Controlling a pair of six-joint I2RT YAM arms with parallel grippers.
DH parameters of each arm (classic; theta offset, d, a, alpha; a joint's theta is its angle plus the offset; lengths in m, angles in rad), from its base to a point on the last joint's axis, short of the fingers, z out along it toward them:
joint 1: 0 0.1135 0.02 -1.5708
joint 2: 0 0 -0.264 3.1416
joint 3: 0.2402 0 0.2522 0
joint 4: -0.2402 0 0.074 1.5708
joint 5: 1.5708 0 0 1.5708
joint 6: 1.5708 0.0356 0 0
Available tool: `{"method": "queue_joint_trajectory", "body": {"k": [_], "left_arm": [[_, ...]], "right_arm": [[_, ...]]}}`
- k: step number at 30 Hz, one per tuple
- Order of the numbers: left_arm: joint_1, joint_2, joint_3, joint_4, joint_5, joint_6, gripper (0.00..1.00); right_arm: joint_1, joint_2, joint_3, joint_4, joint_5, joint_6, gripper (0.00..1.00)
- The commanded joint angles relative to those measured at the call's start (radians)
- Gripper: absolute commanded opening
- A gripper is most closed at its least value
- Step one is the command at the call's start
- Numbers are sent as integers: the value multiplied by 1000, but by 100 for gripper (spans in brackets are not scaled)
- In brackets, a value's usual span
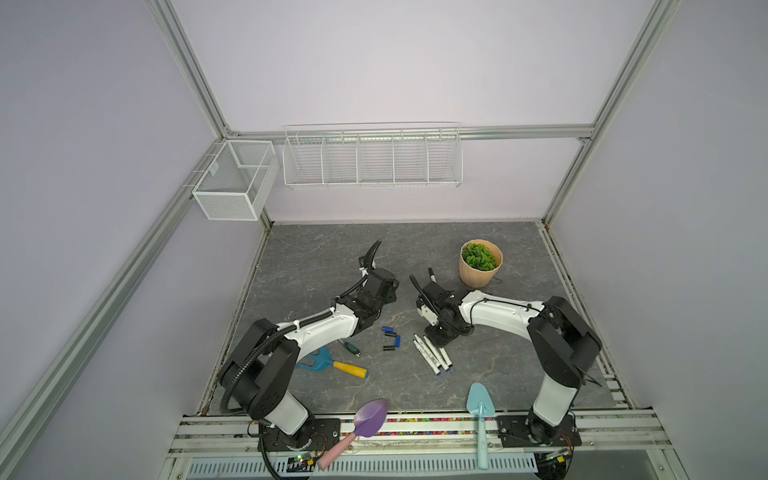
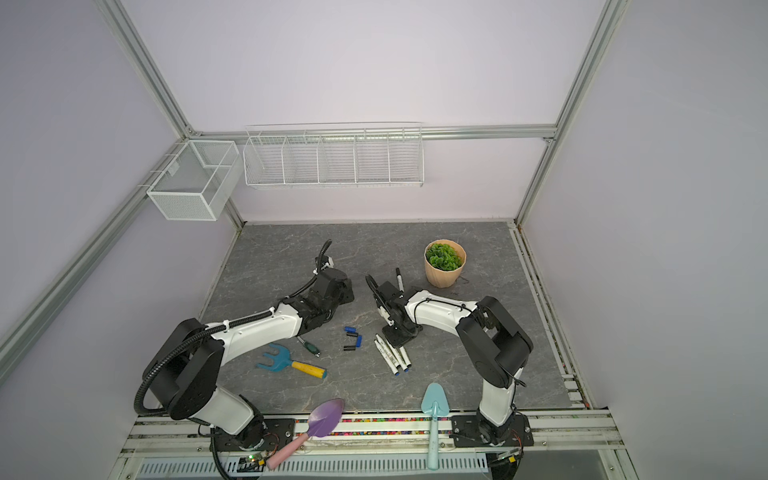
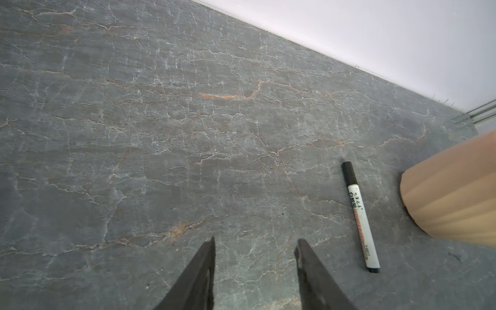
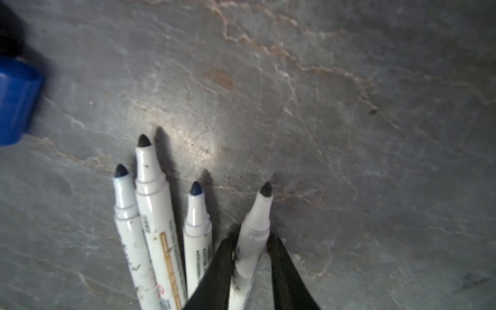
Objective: Insert the pens into the pen caps
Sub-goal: 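Grasp a black-tipped white marker with the right gripper, then raise the marker toward the left gripper while the left gripper closes on it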
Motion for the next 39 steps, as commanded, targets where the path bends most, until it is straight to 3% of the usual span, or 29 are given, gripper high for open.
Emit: {"method": "queue_joint_trajectory", "body": {"k": [1, 5, 8, 13, 19, 24, 32, 39], "left_arm": [[-1, -27, -9, 41, 36, 49, 48], [-1, -45, -5, 50, 143, 117, 48], [-1, -75, -28, 88, 256, 189, 49], [0, -164, -105, 213, 483, 288, 50], [-1, -249, -120, 277, 719, 343, 58], [0, -247, -64, 246, 879, 354, 62], [-2, -156, -13, 328, 886, 329, 63], [-1, -59, 60, 352, 899, 307, 52]], "right_arm": [[-4, 52, 7, 10, 77, 5, 17], [-60, -28, 23, 26, 52, 21, 10], [-126, -175, 23, 79, -12, 40, 8], [-250, -374, -3, 284, -228, 155, 7], [-288, -431, -37, 522, -418, 299, 7], [-281, -431, -43, 599, -506, 348, 7], [-253, -429, -32, 603, -534, 324, 7], [-250, -448, -38, 619, -514, 325, 7]]}}
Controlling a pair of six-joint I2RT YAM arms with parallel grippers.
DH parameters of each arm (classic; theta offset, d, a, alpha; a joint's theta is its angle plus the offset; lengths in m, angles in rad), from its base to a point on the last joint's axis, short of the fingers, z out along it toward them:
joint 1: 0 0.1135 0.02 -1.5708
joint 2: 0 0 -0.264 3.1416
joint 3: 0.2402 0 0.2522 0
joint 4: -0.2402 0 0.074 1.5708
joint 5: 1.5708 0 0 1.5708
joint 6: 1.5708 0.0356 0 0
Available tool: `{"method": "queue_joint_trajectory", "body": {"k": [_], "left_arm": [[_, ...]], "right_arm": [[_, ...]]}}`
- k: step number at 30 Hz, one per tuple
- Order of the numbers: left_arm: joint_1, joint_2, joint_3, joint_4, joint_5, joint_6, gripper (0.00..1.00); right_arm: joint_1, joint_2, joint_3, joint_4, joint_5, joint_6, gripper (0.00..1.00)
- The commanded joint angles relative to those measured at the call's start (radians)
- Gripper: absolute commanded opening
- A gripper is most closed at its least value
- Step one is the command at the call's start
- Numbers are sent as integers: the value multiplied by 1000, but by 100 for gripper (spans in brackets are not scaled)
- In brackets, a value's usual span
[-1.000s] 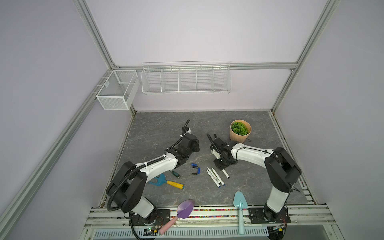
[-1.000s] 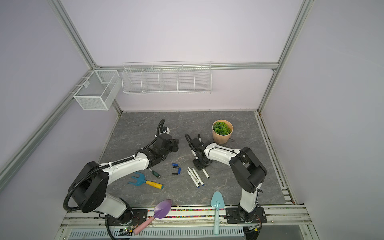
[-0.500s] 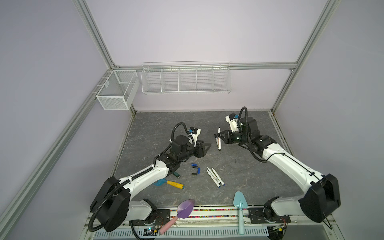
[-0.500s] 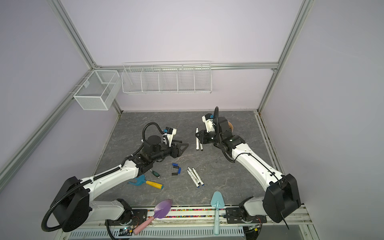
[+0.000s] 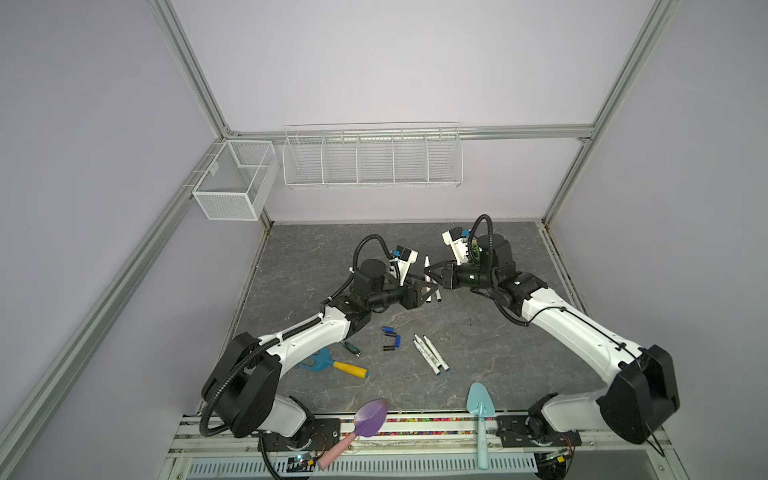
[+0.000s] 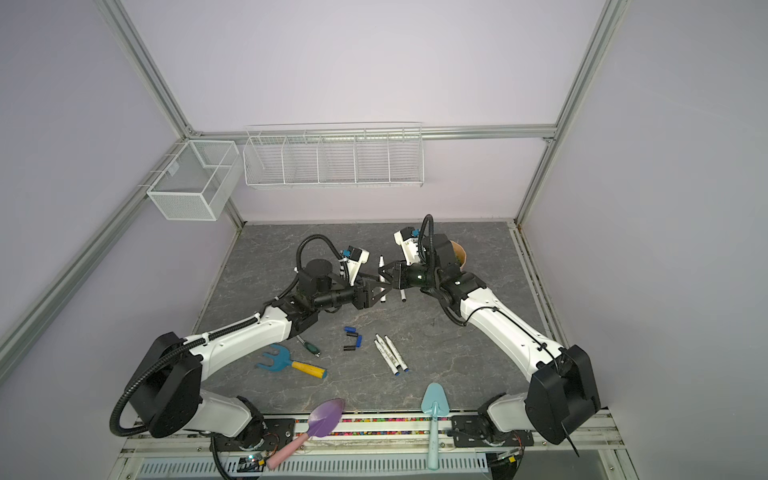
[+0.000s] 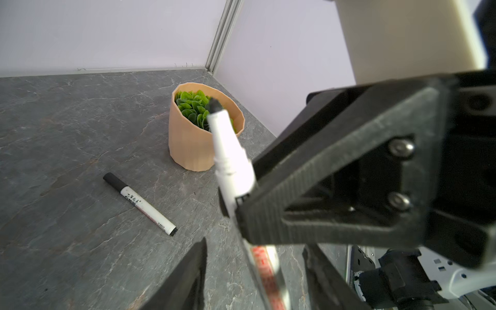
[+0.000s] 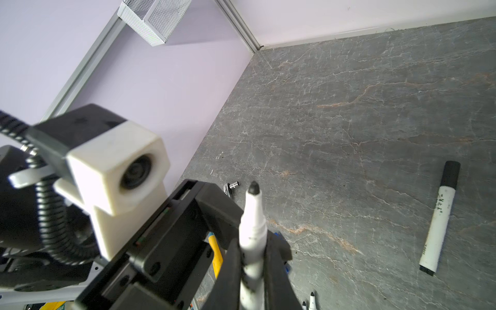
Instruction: Insert the pens into the pen caps
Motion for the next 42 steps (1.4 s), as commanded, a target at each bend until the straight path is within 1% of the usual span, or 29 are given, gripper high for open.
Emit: {"method": "queue_joint_trajectory", "body": {"k": [1, 5, 8, 9, 11, 12, 14, 15, 16, 17, 18, 19, 20, 21, 22, 23, 25, 26, 27, 29, 31, 33, 37, 42], "left_arm": [[0, 20, 39, 58, 17, -13, 49], [0, 40, 53, 93, 28, -45, 37], [0, 49, 53, 109, 36, -60, 21], [0, 51, 55, 109, 40, -65, 14], [0, 54, 53, 109, 43, -71, 3], [1, 56, 49, 108, 41, -79, 0], [1, 57, 39, 108, 34, -95, 0], [1, 56, 32, 106, 23, -106, 0], [2, 51, 20, 113, 1, -119, 0], [5, 46, 6, 115, -34, -135, 0], [10, 35, -15, 116, -101, -165, 0], [19, 19, -46, 123, -184, -200, 0], [27, 1, -78, 132, -271, -232, 0], [36, -25, -121, 132, -394, -275, 0], [40, -57, -159, 114, -523, -313, 0], [42, -90, -185, 77, -654, -353, 0], [45, -163, -221, -53, -909, -437, 0], [46, -191, -231, -99, -981, -446, 0], [48, -219, -232, -133, -1037, -425, 0], [49, -266, -215, -203, -1111, -369, 0], [53, -306, -196, -284, -1205, -361, 0], [65, -339, -199, -315, -1252, -357, 0], [94, -399, -233, -316, -1255, -353, 0], [99, -434, -243, -339, -1249, -337, 0]], "right_arm": [[4, -20, -12, 27, -1, 5, 7], [4, -37, -24, 13, 9, -8, 7], [4, -47, -30, 3, 20, -19, 7], [3, -48, -32, 2, 22, -20, 7], [2, -52, -35, 7, 26, -20, 7], [3, -53, -35, 9, 25, -19, 7], [4, -54, -36, 7, 28, -19, 7], [4, -54, -34, 4, 25, -21, 10], [6, -54, -31, -6, 26, -29, 17], [9, -52, -26, -23, 32, -41, 31], [17, -47, -17, -53, 41, -67, 46], [32, -42, -7, -98, 63, -105, 54], [50, -34, 3, -136, 88, -145, 59], [79, -23, 13, -183, 122, -200, 62], [111, -6, 23, -229, 163, -250, 63], [139, 11, 29, -263, 188, -294, 63], [207, 67, 41, -337, 223, -379, 63], [239, 97, 49, -368, 232, -411, 62], [274, 135, 60, -400, 242, -447, 62], [332, 211, 85, -447, 243, -495, 60], [379, 301, 126, -492, 242, -537, 58], [397, 369, 164, -508, 257, -556, 57], [409, 487, 228, -507, 333, -558, 56], [410, 567, 283, -514, 406, -545, 57]]}}
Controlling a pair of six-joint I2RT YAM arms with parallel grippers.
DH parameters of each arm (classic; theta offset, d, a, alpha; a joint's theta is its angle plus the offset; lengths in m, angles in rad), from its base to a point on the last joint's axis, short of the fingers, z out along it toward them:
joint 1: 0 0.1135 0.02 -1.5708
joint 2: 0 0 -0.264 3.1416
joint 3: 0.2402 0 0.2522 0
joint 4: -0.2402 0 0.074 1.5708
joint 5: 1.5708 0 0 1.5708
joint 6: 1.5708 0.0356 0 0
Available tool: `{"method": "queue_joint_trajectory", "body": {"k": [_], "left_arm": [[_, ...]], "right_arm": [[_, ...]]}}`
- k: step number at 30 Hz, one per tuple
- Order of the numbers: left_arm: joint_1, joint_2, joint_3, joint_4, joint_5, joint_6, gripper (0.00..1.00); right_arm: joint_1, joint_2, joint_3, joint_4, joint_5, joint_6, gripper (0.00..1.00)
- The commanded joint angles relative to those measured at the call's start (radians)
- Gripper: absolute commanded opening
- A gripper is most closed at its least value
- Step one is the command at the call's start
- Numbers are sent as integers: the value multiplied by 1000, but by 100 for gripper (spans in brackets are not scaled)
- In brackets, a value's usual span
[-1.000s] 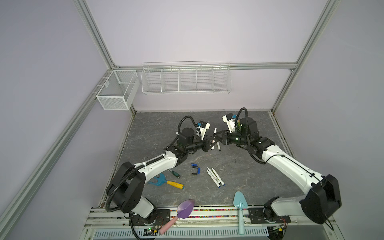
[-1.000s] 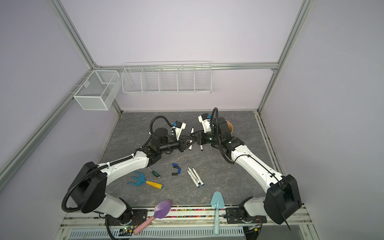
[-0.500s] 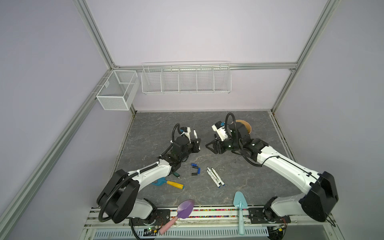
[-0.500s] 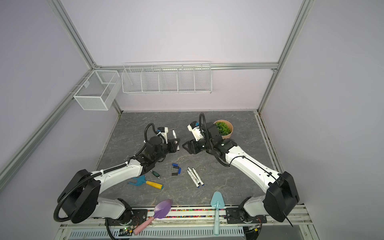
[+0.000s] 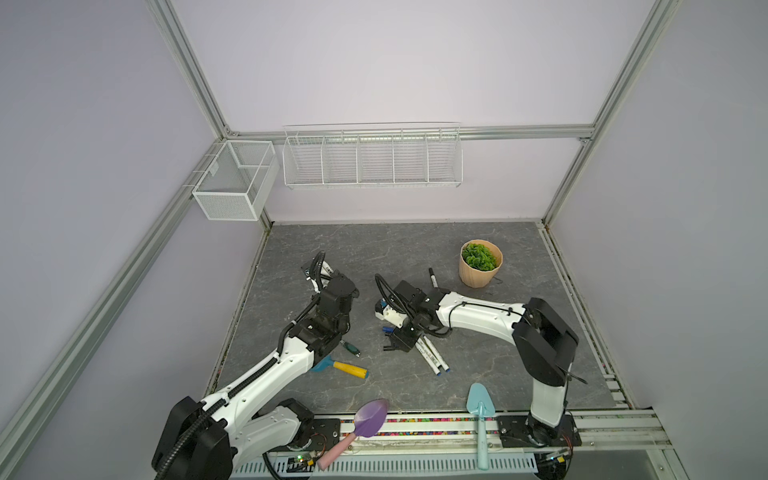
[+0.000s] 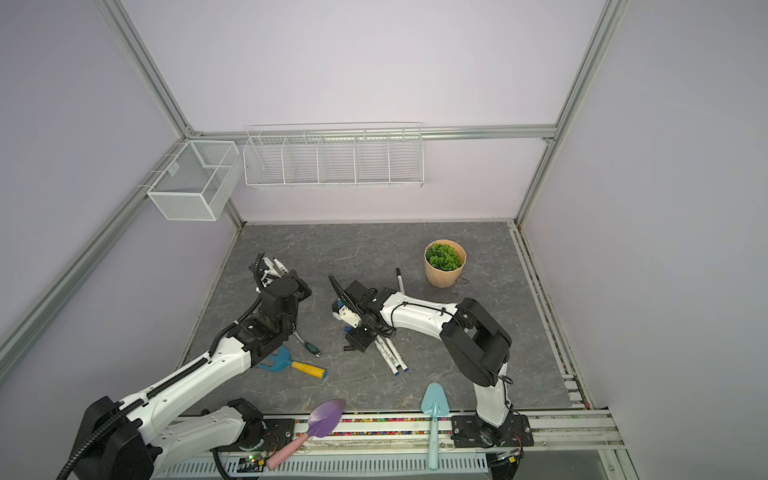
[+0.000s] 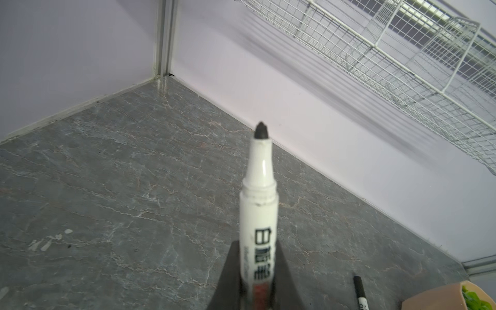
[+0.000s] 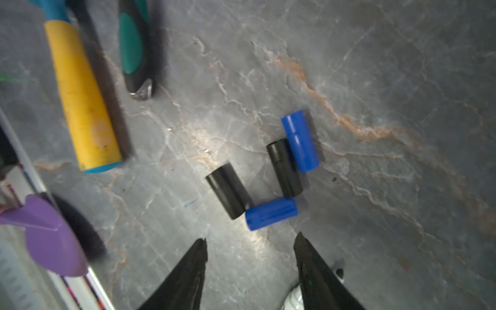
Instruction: Insert the pens into the pen caps
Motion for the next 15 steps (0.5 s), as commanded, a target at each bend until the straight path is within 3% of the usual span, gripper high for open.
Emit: {"method": "queue_joint_trajectory", "body": {"k": [1, 15], "left_arm": [[4, -22, -18, -45, -44, 6, 0], [4, -17, -12, -86, 16, -12, 0]], "right_arm": [[0, 33, 44, -34, 72, -33, 57], [0, 158, 135, -26, 66, -45, 48]]}}
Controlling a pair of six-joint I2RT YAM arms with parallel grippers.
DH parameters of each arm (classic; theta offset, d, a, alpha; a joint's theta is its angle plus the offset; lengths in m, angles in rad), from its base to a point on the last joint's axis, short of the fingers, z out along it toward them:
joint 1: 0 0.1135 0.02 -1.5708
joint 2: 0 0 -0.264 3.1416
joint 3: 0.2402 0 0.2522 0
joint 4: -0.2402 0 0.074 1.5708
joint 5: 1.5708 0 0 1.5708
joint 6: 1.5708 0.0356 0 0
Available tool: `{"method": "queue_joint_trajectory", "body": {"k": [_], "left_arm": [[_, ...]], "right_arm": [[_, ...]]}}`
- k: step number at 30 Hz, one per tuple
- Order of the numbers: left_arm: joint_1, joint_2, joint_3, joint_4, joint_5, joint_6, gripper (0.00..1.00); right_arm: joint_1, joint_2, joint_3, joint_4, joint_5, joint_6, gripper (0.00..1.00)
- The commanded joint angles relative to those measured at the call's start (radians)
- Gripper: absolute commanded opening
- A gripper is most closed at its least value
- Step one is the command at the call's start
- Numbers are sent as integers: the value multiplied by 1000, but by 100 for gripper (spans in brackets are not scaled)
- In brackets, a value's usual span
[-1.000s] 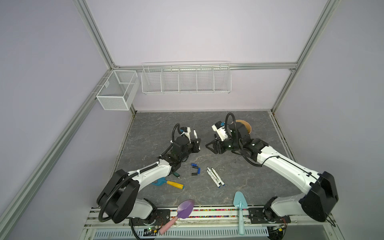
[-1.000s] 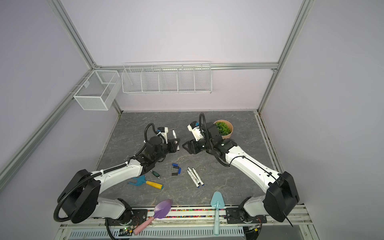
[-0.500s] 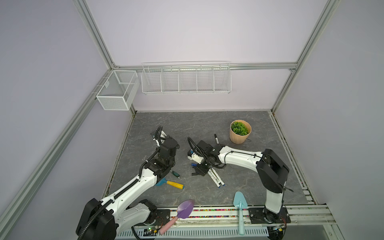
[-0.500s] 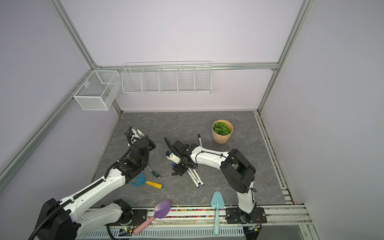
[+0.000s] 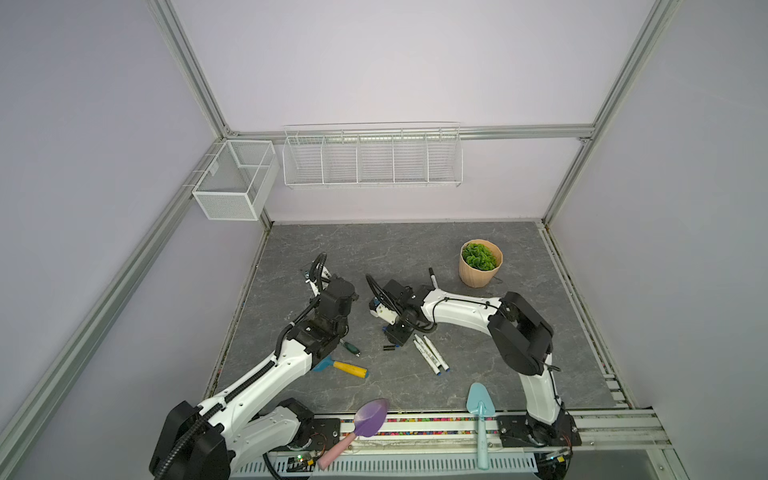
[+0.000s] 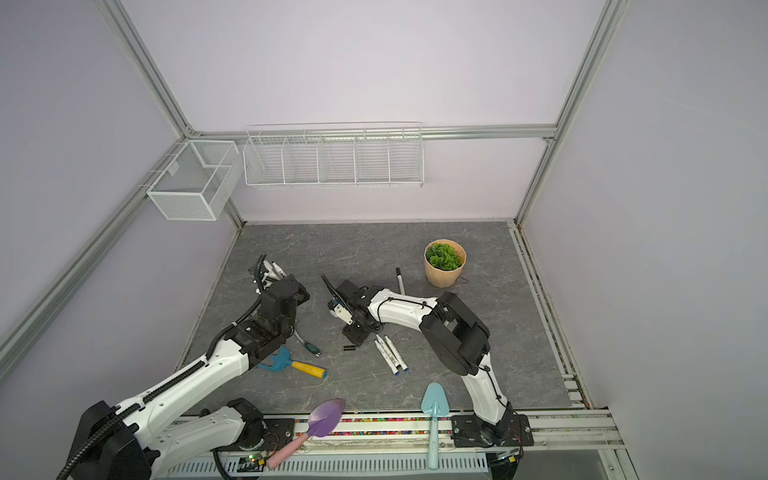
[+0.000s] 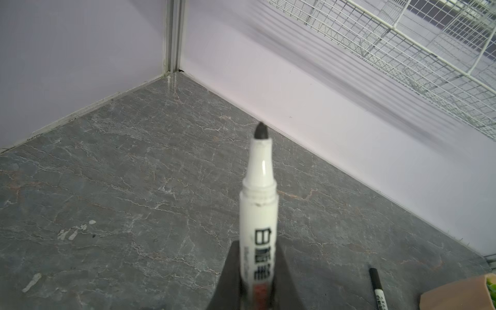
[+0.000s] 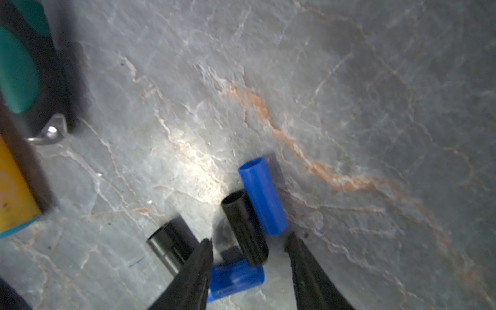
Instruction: Insert the pens into the pen caps
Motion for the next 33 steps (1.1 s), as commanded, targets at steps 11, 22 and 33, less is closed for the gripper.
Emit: {"method": "queue_joint_trajectory", "body": {"k": [11, 22, 33], "left_arm": [[4, -3, -7, -41, 4, -44, 0], [5, -5, -1, -47, -3, -52, 0], [5, 13, -6, -23, 18, -73, 0]], "right_arm": [[11, 26, 11, -20, -15, -42, 29], [16, -95, -28, 0, -15, -44, 20], [-145, -270, -174, 58, -29, 193, 15]]}}
